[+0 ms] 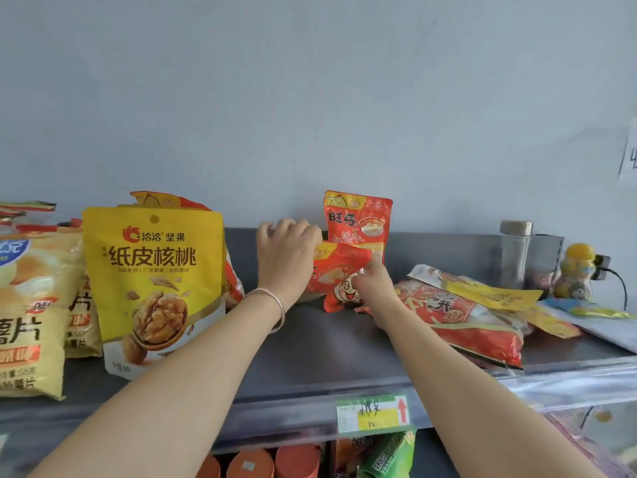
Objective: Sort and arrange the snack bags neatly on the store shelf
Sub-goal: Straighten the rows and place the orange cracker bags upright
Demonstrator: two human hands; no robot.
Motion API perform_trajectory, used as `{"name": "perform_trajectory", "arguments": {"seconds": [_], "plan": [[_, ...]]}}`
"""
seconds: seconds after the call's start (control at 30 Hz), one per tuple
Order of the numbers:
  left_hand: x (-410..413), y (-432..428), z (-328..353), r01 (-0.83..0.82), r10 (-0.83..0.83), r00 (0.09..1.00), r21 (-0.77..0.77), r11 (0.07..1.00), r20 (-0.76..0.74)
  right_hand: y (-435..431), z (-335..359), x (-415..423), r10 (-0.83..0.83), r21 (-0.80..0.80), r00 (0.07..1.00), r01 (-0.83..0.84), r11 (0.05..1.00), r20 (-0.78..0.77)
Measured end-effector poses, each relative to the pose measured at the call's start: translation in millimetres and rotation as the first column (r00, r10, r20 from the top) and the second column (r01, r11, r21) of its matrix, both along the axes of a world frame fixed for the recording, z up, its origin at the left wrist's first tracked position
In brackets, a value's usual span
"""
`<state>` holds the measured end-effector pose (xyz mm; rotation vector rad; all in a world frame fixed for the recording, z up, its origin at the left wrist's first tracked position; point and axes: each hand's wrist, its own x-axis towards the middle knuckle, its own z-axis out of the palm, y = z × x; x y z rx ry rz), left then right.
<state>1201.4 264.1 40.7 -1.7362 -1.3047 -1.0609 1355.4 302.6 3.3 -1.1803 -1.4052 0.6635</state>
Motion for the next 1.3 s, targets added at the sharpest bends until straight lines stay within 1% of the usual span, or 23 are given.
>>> {"name": "perform_trajectory", "arguments": {"seconds": [0.07,0.13,0.2,0.27,0.37,0.43,0.47,0.53,0.6,0.63,0.7,0.77,0.83,0.9,0.97,1.03,1.1,1.13,1.17,1.23,1.3], "plan": [[1,0,3,-0.010,0.006,0.998,0.059,0.998,0.069,4,-3,-5,0.131,-0.034,0.990,-0.133,0.991,-0.049],[3,2,8,0.019,-0.036,0.984,0.101,0.995,0.175,8,-6,-8,0.211,-0.074,0.974,-0.217,0.973,-0.083],[4,6,14,0.066,-0.093,0.955,0.105,0.992,0.282,14,-9,-11,0.269,-0.075,0.955,-0.280,0.957,-0.127],[4,14,17,0.097,-0.125,0.908,0.090,0.991,0.400,20,-6,-15,0.279,-0.058,0.943,-0.293,0.954,-0.179],[0,25,9,0.172,-0.192,0.784,0.090,0.981,0.590,32,7,-21,0.239,-0.050,0.931,-0.262,0.964,-0.275],[-6,31,-6,0.280,-0.217,0.676,0.027,0.960,0.704,41,17,-24,0.187,-0.036,0.939,-0.206,0.978,-0.290],[-9,35,-15,0.362,-0.211,0.612,-0.032,0.932,0.762,45,21,-27,0.157,-0.031,0.949,-0.172,0.985,-0.275],[-14,44,-34,0.511,-0.143,0.503,-0.160,0.845,0.852,54,25,-34,0.102,-0.021,0.970,-0.109,0.994,-0.221],[-17,54,-47,0.565,-0.046,0.459,-0.251,0.786,0.887,61,24,-43,0.066,-0.028,0.982,-0.072,0.997,-0.174],[-18,58,-51,0.565,-0.006,0.455,-0.284,0.774,0.890,64,21,-48,0.050,-0.034,0.989,-0.055,0.998,-0.137],[-20,68,-55,0.562,0.038,0.479,-0.339,0.754,0.877,71,10,-56,0.003,-0.013,1.000,-0.003,1.000,0.000],[-19,74,-59,0.557,0.043,0.514,-0.372,0.743,0.857,73,-4,-64,-0.026,0.002,0.988,0.027,1.000,0.155],[-19,77,-63,0.536,0.042,0.533,-0.376,0.756,0.845,74,-16,-69,-0.021,-0.015,0.965,0.026,1.000,0.260],[-22,78,-67,0.487,0.055,0.560,-0.382,0.785,0.827,76,-20,-69,-0.062,0.025,0.943,0.057,0.998,0.327],[-24,80,-68,0.411,0.081,0.589,-0.384,0.827,0.804,76,-19,-67,-0.141,0.131,0.907,0.096,0.987,0.397],[-22,82,-68,0.379,0.087,0.588,-0.369,0.849,0.804,77,-18,-66,-0.200,0.205,0.891,0.124,0.971,0.408],[-18,82,-69,0.381,0.086,0.584,-0.367,0.849,0.807,76,-20,-67,-0.217,0.195,0.890,0.148,0.970,0.400],[-17,83,-71,0.372,0.085,0.605,-0.376,0.849,0.792,76,-21,-67,-0.226,0.190,0.882,0.159,0.969,0.414],[-16,83,-73,0.354,0.083,0.646,-0.394,0.848,0.759,75,-23,-68,-0.237,0.197,0.860,0.163,0.967,0.453],[-17,86,-77,0.308,0.098,0.731,-0.454,0.836,0.676,75,-27,-67,-0.243,0.214,0.793,0.145,0.966,0.558],[-17,87,-78,0.300,0.122,0.746,-0.494,0.816,0.655,75,-30,-65,-0.183,0.172,0.774,0.097,0.980,0.607]]}}
